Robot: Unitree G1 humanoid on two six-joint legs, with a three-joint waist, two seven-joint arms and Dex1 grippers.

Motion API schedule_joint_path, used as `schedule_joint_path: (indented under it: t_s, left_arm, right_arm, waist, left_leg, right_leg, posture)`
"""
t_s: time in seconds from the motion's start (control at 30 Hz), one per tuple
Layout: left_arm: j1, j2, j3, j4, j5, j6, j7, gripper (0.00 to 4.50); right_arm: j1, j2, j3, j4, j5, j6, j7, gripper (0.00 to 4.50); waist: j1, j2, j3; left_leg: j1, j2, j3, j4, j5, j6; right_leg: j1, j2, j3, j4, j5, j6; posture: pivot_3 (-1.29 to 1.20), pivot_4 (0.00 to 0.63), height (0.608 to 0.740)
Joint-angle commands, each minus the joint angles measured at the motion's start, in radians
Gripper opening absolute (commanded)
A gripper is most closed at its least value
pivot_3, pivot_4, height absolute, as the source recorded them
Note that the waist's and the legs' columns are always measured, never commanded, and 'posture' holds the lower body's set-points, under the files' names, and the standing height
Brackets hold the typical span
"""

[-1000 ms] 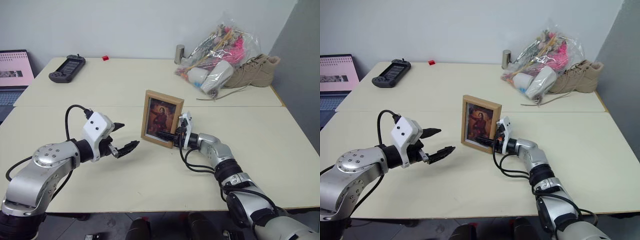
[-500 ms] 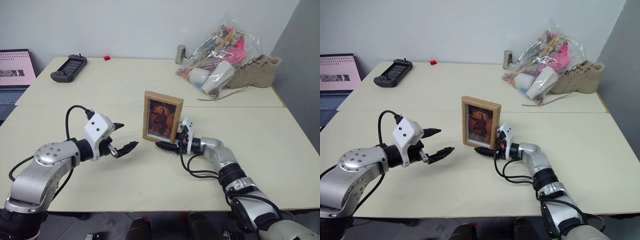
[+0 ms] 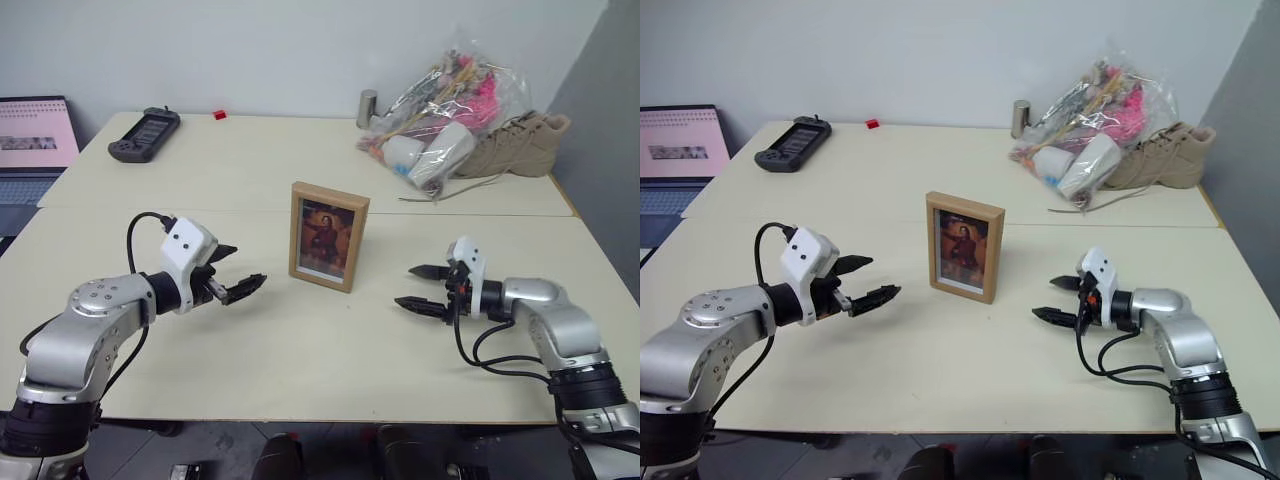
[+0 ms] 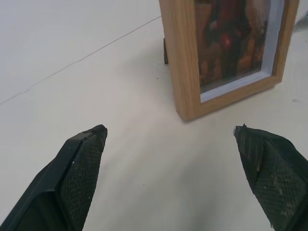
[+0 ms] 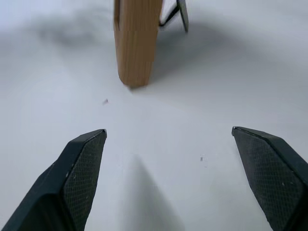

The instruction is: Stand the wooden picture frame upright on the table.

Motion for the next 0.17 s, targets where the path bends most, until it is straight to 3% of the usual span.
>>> schedule_joint_path:
  t_s: [0.03, 0.17]
  left_arm:
    - [-0.064, 0.017, 0.058, 0.06, -0.026, 0.008, -0.023, 4.5]
    - [-0.088, 0.024, 0.043, 0.094, 0.007, -0.041, -0.047, 4.5]
  right_arm:
    - [-0.017, -0.017, -0.088, -0.165, 0.097, 0.12, -0.078, 4.46]
    - [-0.008, 0.005, -0.107, -0.191, 0.129, 0.169, -0.15, 4.46]
  waist:
    - [-0.002, 0.0, 0.0]
    - [0.001, 0.0, 0.0]
  left_leg:
    - [0.0, 0.0, 0.0, 0.0, 0.0, 0.0]
    - [0.0, -0.001, 0.0, 0.0, 0.0, 0.0]
  right_leg:
    - [0.0, 0.0, 0.0, 0.0, 0.0, 0.0]
    - [0.001, -0.001, 0.0, -0.001, 0.0, 0.0]
  posture:
    - [0.0, 0.15, 0.74]
    - [0.0, 0.15, 0.74]
